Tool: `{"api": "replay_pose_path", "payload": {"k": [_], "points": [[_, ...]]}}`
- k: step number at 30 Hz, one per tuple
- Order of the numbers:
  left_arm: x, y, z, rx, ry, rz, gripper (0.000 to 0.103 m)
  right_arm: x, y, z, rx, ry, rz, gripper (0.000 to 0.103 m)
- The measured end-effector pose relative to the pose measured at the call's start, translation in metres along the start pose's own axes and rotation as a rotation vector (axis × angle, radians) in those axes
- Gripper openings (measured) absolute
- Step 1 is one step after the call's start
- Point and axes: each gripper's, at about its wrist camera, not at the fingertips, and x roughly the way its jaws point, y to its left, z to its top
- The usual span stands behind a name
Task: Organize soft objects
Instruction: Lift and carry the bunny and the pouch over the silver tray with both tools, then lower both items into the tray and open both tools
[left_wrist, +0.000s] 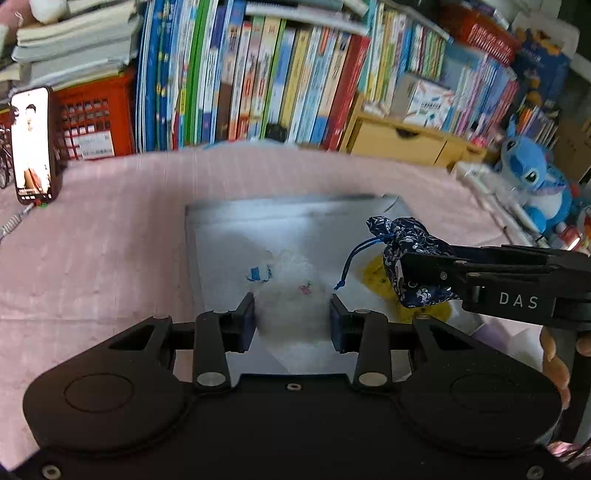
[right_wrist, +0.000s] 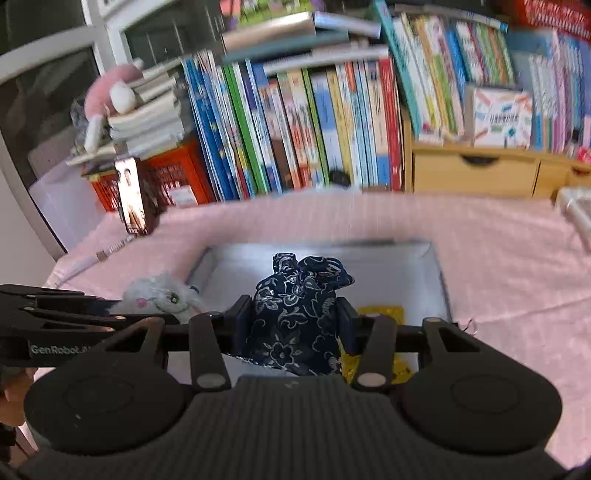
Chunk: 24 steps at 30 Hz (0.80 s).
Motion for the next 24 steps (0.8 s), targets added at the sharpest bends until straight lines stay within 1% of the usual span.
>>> {"api": "replay_pose_path", "payload": {"k": [6,12,17,24], "points": [[0.027,0.007,0.003,-0.005,0.06,-0.012,0.037,0.028,-0.002,0.0,0.003,0.11,-0.018,0.052],[0.044,0.01,0.005,-0.001,0.098,-0.013,0.037,0.045,0.002,-0.001,-0.026,0.185,-0.043,0.053],[0.049,0.012,0.008,-0.009,0.111,-0.019,0.037,0.054,0.006,0.001,-0.066,0.219,-0.053,0.053],[0.056,0.011,0.006,-0.009,0.124,-0.01,0.037,0.064,0.006,-0.001,-0.085,0.26,-0.057,0.053]]}}
